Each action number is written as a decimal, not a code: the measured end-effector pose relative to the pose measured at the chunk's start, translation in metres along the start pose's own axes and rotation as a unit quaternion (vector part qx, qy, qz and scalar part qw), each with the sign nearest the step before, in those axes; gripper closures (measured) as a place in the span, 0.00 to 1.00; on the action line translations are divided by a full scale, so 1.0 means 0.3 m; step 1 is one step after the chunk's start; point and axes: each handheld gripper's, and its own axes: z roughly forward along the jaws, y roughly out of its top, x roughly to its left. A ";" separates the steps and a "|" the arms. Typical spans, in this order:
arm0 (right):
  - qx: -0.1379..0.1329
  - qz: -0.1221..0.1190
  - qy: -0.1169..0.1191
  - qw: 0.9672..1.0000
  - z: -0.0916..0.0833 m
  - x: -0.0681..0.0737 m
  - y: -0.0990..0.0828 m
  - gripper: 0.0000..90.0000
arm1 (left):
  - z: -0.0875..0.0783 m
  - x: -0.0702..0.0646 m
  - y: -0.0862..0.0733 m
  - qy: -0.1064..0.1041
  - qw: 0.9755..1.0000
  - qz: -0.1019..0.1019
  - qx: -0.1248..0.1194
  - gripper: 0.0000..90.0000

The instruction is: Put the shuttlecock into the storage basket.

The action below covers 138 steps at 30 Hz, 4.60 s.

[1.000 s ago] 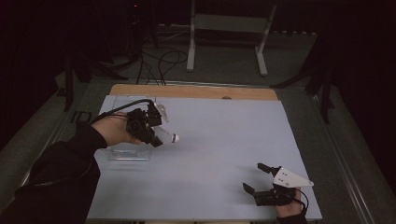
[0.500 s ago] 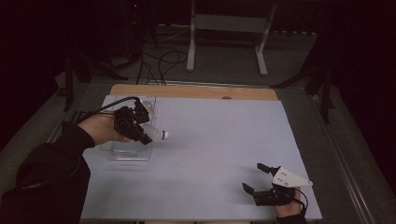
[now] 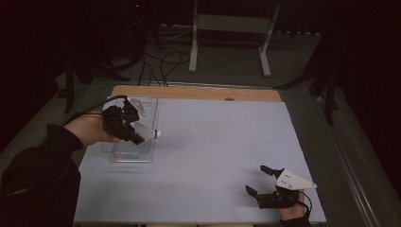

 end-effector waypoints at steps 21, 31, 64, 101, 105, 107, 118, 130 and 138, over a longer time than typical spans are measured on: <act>0.002 -0.001 -0.001 1.000 0.002 -0.002 0.000 0.11 | 0.020 0.087 -0.106 0.000 1.000 -0.026 -0.001 1.00; 0.004 0.000 -0.001 1.000 0.003 0.000 0.000 0.11 | 0.067 0.129 -0.132 -0.001 1.000 -0.027 0.004 1.00; 0.009 -0.002 0.001 1.000 0.006 0.001 0.001 0.11 | 0.240 0.210 -0.181 -0.009 0.998 -0.039 0.044 1.00; 0.013 -0.002 -0.001 1.000 0.003 -0.001 0.000 0.11 | 0.311 0.256 -0.163 0.044 0.988 -0.146 0.035 0.43; 0.013 -0.003 0.001 1.000 0.004 0.000 0.001 0.11 | 0.296 0.259 -0.163 0.053 0.985 -0.164 0.031 0.35; 0.014 -0.005 -0.001 1.000 0.005 0.000 0.001 0.11 | 0.293 0.258 -0.163 0.051 0.985 -0.165 0.030 0.31; 0.015 -0.002 -0.001 1.000 0.006 0.001 0.001 0.11 | 0.262 0.236 -0.136 0.049 0.984 -0.172 -0.004 0.00; 0.014 -0.002 -0.002 1.000 0.005 -0.001 0.000 0.11 | 0.269 0.178 -0.086 0.074 0.985 -0.150 -0.033 0.00; 0.014 -0.001 -0.002 1.000 0.005 -0.002 -0.001 0.11 | 0.282 0.151 -0.059 0.074 0.987 -0.133 -0.050 0.00</act>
